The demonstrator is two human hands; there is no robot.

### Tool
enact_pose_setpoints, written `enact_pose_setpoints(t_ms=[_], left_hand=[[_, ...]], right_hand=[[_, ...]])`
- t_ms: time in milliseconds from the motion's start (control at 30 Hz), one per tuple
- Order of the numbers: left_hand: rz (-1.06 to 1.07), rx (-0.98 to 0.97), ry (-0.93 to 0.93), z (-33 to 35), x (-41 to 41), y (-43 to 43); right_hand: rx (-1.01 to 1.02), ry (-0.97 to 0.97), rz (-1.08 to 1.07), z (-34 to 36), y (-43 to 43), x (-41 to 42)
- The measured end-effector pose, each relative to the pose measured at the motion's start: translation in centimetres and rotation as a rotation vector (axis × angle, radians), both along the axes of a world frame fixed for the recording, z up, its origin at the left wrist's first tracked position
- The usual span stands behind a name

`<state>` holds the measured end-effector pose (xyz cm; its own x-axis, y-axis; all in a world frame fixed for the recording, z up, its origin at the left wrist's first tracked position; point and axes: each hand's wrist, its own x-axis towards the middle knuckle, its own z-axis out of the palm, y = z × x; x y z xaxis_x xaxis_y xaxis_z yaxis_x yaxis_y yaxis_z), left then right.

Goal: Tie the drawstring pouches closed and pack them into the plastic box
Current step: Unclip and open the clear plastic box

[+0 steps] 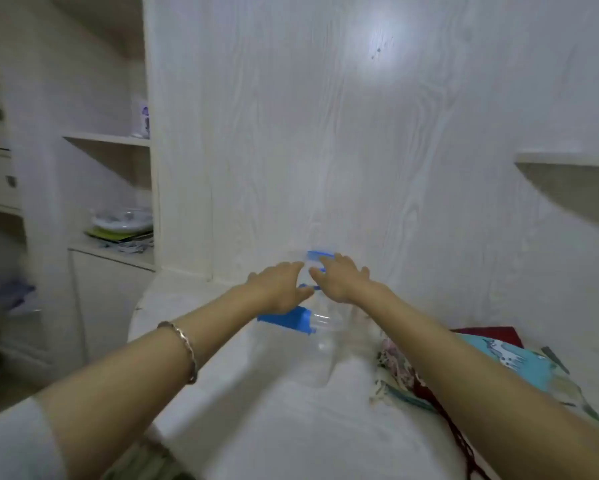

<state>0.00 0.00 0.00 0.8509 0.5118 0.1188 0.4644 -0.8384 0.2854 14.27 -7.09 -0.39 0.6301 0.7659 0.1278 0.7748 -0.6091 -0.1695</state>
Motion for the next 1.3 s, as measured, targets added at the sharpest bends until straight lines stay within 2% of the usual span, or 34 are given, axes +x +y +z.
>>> enact_pose_setpoints(t_ms=[167,433,767,900,1000,1133,1300], left_hand=[[-0.069,0.0,-0.166,-2.3,-2.6,-0.3],[-0.167,-0.169,-0.365,-3.3,-4.8,-0.2],[-0.191,0.003,-0.321,-2.5,-6.7,-1.6],[-0.213,0.041,-0.274,-2.1,-7.0,-2.3],[-0.226,0.027,-0.241,-1.7,-7.1,-2.2],[-0.278,0.078,-0.146,-2.1,-7.0,-2.4],[-0.295,0.101,-0.149,-2.0,-7.1,-2.6]], right_hand=[[-0.013,-0.001,-0.012,-1.1,0.5,-1.1],[0.06,0.028,0.001,-2.3,0.5,-0.6],[0.061,0.062,-0.046,-0.5,1.6,3.6],[-0.029,0.1,-0.089,-0.8,2.9,5.7],[-0.079,0.026,-0.114,-0.9,3.6,6.3],[-0.086,0.033,-0.134,-0.6,4.5,6.6],[-0.086,0.055,-0.177,-0.1,4.7,6.7]])
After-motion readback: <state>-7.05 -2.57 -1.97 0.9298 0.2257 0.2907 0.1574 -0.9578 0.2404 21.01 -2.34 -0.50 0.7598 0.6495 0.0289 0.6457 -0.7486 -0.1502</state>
